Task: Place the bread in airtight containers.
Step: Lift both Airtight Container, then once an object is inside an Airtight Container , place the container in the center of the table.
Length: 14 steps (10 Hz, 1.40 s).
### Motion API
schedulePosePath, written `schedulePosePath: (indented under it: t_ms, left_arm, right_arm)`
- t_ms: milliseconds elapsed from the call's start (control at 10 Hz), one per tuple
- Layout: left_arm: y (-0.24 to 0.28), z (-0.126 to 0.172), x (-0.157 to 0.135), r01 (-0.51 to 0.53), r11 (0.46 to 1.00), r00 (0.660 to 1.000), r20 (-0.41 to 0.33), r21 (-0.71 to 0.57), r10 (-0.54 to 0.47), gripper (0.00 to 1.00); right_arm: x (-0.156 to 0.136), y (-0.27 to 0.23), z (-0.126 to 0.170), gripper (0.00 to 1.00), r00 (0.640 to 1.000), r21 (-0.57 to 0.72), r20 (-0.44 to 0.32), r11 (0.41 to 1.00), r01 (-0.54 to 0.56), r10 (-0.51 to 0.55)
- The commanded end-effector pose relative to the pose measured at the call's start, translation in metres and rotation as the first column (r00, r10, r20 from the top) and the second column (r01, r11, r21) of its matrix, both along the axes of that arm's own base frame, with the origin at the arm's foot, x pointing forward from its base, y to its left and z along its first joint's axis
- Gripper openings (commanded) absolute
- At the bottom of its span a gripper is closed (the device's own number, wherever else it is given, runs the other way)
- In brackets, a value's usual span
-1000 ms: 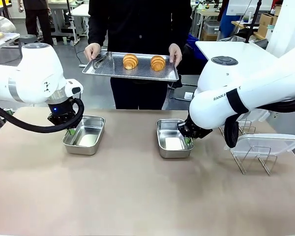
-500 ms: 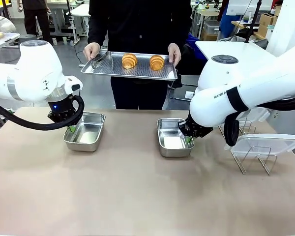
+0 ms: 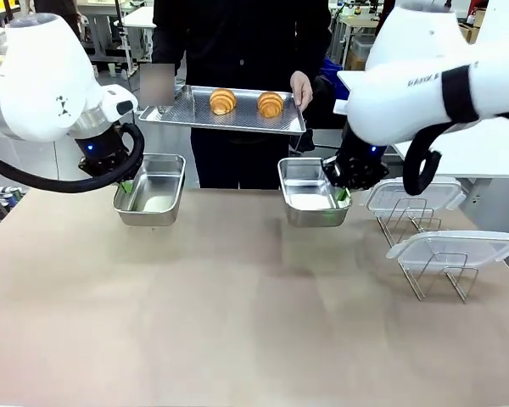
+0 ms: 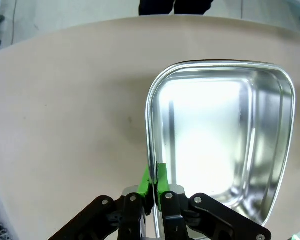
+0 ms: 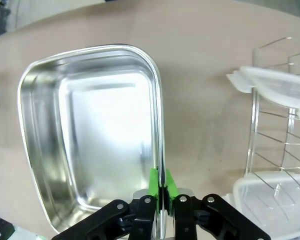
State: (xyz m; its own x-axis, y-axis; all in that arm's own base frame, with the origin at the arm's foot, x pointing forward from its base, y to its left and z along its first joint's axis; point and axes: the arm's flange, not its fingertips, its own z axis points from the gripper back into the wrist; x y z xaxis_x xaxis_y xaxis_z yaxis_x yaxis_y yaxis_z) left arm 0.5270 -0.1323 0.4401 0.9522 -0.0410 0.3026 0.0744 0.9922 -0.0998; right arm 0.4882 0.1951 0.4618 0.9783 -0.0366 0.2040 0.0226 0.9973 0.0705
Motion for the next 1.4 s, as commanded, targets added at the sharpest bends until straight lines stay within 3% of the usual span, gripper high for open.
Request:
schedulePosePath:
  t_ms: [0,100,200,300,1300]
  left_arm:
    - [-0.0027,0.0110,-0.0172,-0.033,0.999,0.999,0.016,-0.039,0.034,0.00]
    - [-0.0036,0.0157,-0.0191,-0.042,0.998,0.999,0.019,-0.038,0.043,0.00]
    - [-0.0015,0.0204,-0.0210,-0.119,0.991,0.992,0.035,-0.066,0.122,0.00]
    - [-0.0041,0.0176,-0.0111,-0.011,1.000,1.000,0.019,-0.028,0.011,0.00]
    - [-0.0041,0.0176,-0.0111,-0.011,1.000,1.000,0.019,-0.028,0.011,0.00]
  right_arm:
    - [0.0017,-0.0113,0.0065,0.00,1.000,0.023,-0.017,1.000,-0.018,0.019]
    - [0.0016,-0.0135,0.0054,0.00,0.999,0.027,-0.027,0.999,-0.017,0.017]
    - [-0.0021,-0.0049,0.0099,0.00,1.000,0.000,0.001,1.000,-0.002,0.002]
    - [-0.0021,-0.0049,0.0099,0.00,1.000,0.000,0.001,1.000,-0.002,0.002]
    - [-0.0021,-0.0049,0.0099,0.00,1.000,0.000,0.001,1.000,-0.002,0.002]
